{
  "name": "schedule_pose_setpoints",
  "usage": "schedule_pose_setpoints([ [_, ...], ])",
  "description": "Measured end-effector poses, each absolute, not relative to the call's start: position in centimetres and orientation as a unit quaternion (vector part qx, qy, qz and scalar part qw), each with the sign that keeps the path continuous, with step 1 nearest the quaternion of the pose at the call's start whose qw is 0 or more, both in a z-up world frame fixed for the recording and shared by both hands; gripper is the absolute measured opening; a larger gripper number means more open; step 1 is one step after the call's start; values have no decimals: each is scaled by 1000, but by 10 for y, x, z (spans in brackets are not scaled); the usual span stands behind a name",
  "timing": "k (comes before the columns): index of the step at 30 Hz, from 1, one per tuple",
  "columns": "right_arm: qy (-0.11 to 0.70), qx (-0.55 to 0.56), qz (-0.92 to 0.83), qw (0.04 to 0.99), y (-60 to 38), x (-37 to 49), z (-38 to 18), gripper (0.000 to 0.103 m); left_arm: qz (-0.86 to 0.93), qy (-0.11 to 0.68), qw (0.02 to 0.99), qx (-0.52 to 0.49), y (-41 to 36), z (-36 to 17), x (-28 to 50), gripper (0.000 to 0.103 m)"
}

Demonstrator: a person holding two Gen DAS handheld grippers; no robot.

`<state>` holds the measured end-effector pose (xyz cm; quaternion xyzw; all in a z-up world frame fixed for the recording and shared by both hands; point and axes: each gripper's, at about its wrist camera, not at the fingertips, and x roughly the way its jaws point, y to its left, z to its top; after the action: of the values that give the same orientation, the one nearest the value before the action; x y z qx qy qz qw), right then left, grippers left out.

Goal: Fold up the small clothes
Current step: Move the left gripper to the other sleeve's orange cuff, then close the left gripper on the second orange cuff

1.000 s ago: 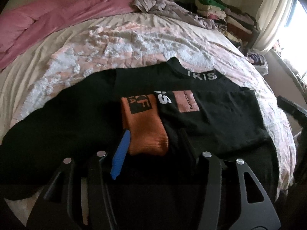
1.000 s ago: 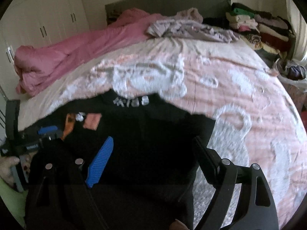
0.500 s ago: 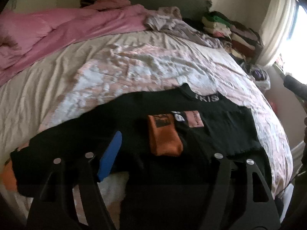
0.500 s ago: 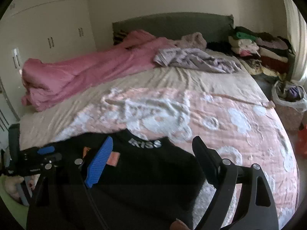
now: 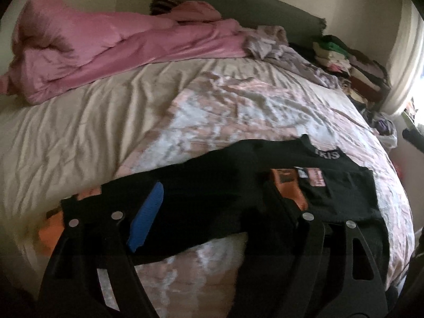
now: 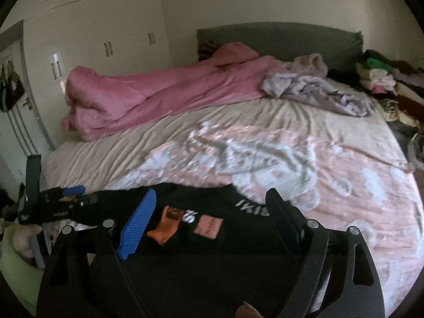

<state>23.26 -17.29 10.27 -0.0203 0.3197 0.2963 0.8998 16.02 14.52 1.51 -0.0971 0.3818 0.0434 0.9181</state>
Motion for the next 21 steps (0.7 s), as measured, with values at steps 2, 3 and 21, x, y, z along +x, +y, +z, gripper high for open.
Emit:
schedule_pose_setpoints([
  [2,324,-23,305,895,-163,231,94,84,52,383,917,-101,153,13,157,70],
  [3,327,-24,308,893,-160,231,90,84,57,385,915,-105,158,10,155,70],
  [21,346,-41,327,879,-121,219,45,95,140,374,903,-160,236,-5,115,70],
])
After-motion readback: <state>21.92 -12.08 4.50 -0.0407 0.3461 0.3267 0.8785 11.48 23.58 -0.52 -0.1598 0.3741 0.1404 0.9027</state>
